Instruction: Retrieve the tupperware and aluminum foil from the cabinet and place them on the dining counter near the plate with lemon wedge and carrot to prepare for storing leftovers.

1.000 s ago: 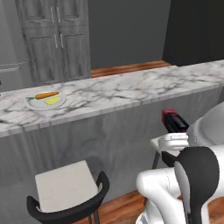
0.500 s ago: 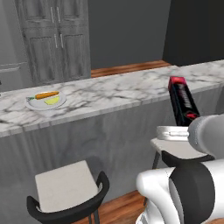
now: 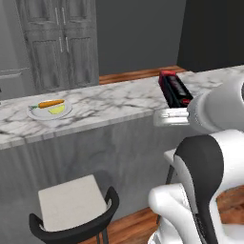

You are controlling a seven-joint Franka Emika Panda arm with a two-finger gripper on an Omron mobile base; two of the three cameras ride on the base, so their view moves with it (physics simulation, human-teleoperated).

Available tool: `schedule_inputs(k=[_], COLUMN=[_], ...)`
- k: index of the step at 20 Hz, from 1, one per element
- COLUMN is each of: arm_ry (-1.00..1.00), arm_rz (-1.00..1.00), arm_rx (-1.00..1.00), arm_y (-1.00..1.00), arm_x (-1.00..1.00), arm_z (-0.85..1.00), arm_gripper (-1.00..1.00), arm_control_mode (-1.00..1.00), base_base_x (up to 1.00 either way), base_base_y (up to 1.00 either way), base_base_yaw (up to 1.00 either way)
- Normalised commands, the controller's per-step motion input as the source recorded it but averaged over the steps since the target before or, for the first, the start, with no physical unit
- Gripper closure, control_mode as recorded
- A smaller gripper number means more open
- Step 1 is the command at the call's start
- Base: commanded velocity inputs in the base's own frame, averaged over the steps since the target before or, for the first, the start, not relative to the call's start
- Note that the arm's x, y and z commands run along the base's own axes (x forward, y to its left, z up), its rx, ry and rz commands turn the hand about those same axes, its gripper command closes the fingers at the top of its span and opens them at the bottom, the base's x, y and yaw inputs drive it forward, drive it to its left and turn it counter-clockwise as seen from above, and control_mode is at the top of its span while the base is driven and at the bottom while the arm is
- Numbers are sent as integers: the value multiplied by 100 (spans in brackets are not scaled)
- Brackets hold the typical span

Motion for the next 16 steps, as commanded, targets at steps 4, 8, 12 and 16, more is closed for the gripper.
schedule_inputs(k=[4, 8, 12, 16], arm_ry=[17, 14, 11, 8], arm_rz=[19, 17, 12, 10], arm_rx=[0, 0, 0, 0], arm_y=[43, 36, 23, 16], arm_x=[67, 76, 77, 77], arm_z=[0, -6, -11, -16], arm_gripper=[100, 100, 100, 100], arm_control_mode=[-100, -100, -100, -100], base_base_x=[0, 0, 0, 0], base_base_y=[0, 0, 0, 0], base_base_yaw=[0, 0, 0, 0])
